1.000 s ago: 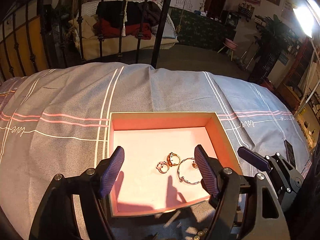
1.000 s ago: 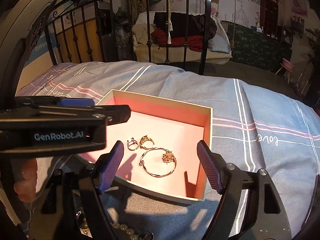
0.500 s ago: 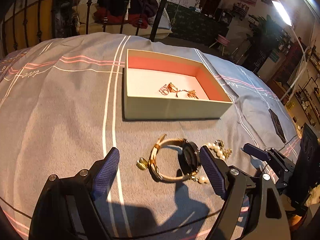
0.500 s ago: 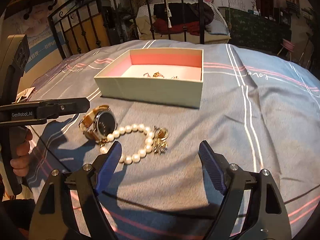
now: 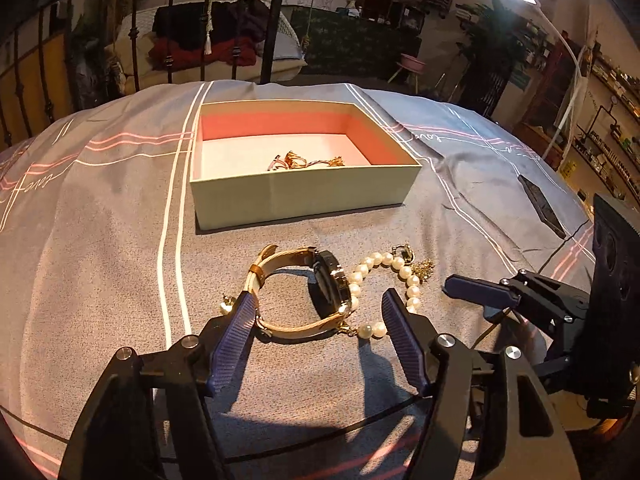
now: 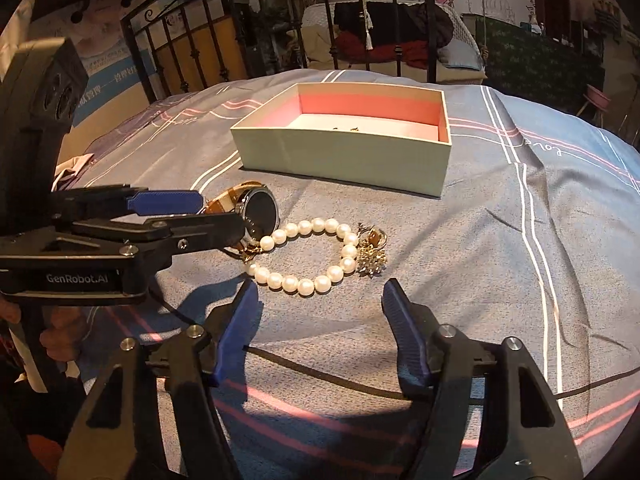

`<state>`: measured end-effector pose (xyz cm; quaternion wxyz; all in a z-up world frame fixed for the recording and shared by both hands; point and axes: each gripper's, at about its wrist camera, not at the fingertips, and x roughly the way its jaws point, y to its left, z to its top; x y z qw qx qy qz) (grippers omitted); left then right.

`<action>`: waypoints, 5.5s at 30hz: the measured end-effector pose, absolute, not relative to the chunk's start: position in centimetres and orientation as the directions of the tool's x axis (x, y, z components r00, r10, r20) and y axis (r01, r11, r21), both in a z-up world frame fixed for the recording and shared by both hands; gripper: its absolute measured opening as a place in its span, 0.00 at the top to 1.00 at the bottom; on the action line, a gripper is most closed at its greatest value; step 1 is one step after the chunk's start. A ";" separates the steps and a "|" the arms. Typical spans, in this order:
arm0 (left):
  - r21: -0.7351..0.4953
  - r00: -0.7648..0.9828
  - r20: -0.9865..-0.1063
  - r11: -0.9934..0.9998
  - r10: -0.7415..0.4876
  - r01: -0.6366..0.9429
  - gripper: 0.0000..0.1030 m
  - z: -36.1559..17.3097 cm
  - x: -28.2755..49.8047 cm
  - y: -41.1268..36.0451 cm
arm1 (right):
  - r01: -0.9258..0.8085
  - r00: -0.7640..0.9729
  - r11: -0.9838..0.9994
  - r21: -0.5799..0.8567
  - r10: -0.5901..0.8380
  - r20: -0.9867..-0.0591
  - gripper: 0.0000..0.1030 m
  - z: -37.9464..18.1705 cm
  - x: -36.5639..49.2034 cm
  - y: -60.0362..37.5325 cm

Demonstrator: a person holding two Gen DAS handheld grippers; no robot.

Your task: Organize jewelry

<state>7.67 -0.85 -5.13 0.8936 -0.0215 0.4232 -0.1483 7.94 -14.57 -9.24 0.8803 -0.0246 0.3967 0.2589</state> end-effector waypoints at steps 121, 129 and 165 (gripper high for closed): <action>-0.221 0.527 -0.821 0.973 -0.220 0.062 0.82 -4.8 26.2 -0.9 | -0.463 0.606 0.886 0.010 0.325 -0.726 0.90 -7.2 23.9 -9.1; -0.198 0.596 -0.784 0.980 -0.174 0.027 0.15 -2.6 24.8 0.1 | -0.436 0.663 0.899 -0.042 0.289 -0.690 0.25 -6.3 22.6 -9.3; -0.131 0.530 -0.821 0.973 -0.215 0.192 0.43 -7.7 12.2 -0.3 | -0.363 0.592 0.927 0.094 0.308 -0.745 0.09 -9.5 10.6 -14.8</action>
